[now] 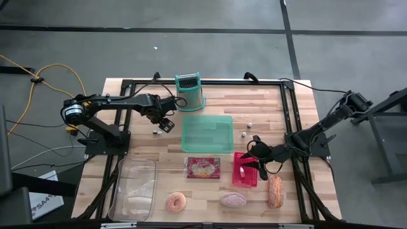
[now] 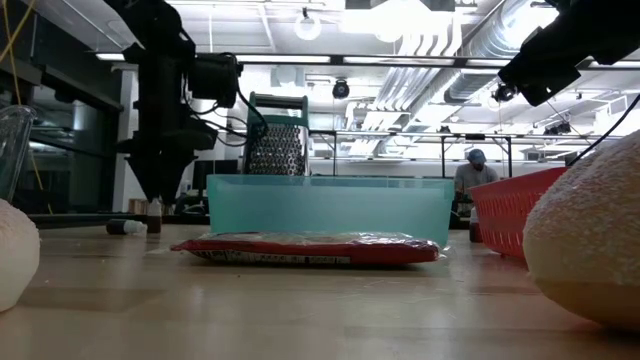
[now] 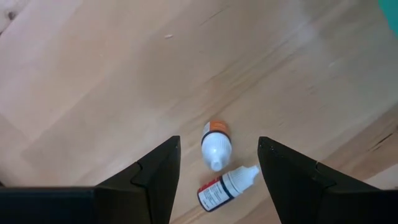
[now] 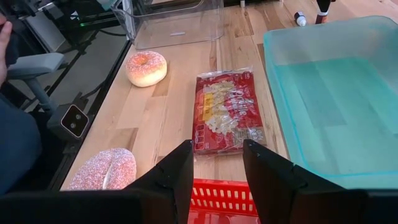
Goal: Pick & Place Food Item
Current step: Put the yellow food coloring bottle into the red bin
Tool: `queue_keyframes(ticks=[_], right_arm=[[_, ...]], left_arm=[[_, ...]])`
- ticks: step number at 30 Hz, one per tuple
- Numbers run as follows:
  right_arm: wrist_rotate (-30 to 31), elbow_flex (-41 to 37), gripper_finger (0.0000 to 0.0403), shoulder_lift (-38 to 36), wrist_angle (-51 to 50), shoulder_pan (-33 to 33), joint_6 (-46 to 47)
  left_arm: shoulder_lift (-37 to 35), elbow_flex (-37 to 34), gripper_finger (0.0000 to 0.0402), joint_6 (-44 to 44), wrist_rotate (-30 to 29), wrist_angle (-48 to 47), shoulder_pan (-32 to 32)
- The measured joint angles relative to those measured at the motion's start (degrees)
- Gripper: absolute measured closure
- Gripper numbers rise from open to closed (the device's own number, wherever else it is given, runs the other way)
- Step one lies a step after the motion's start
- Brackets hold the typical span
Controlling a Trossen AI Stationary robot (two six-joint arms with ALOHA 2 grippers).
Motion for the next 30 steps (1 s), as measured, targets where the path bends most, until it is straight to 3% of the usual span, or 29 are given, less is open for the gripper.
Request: queue_keyframes(ticks=[30], right_arm=[[0.0,0.0,0.0275,0.0,0.0,0.0,0.0]], left_arm=[[0.0,-2.0,0.0196,3.0,-2.4,0.5,-3.1]])
